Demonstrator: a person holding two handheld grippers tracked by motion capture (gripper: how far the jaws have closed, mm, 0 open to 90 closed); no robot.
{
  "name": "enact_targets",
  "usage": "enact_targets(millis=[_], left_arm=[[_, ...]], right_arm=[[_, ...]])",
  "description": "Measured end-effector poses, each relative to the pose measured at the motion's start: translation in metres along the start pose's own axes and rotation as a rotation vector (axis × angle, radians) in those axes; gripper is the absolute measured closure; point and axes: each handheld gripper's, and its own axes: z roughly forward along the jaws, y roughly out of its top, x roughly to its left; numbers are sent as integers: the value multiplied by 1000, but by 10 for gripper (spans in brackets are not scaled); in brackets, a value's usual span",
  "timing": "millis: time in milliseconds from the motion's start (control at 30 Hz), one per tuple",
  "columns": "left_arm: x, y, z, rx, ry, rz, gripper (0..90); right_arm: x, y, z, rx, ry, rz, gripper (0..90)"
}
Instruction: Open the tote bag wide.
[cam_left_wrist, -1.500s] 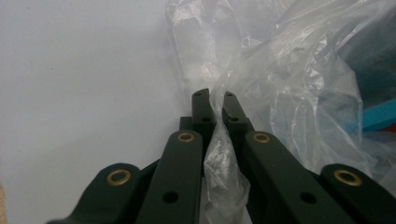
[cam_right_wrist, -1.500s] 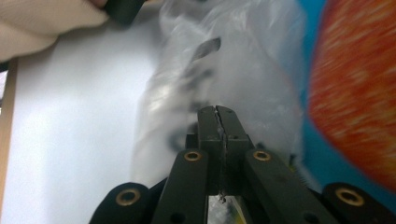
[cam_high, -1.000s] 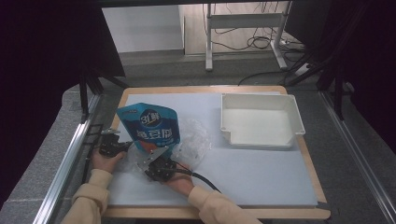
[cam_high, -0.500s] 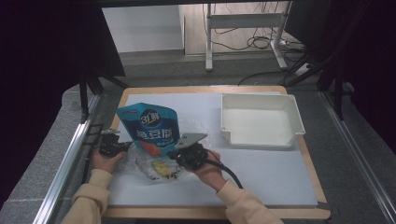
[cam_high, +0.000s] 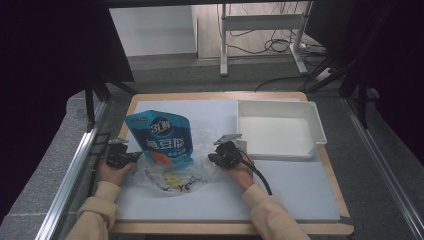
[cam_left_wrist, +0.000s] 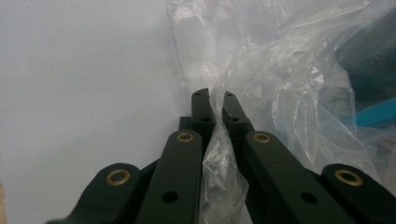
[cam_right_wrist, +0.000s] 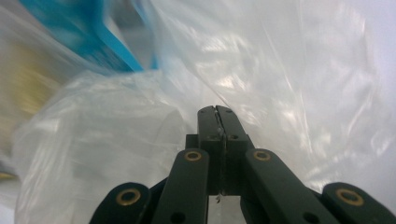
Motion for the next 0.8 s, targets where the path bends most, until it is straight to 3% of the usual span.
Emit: enact_targets(millis=[100,200,333,433,567,700,800], left_arm=[[0,0,0,0,1,2,877],[0,0,0,0,3,3,876],[0,0,0,0,2,1,877],[0,0,0,0,4,2,877],[-1,0,0,0,5,3,875],[0,0,0,0,1,3,876],[0,0,0,0,-1,3,876]], right_arm=[[-2,-5,2,-4,-2,7,892],[3,-4,-1,-6,-19,-15,892],[25,13,-18,-77,26,-74,892],[42,23,-23,-98,61,-124,892],[55,22,-8,-44,40,-183,892],[50,11,9,11,50,-158,892],[53,2,11,47,67,-173,892]])
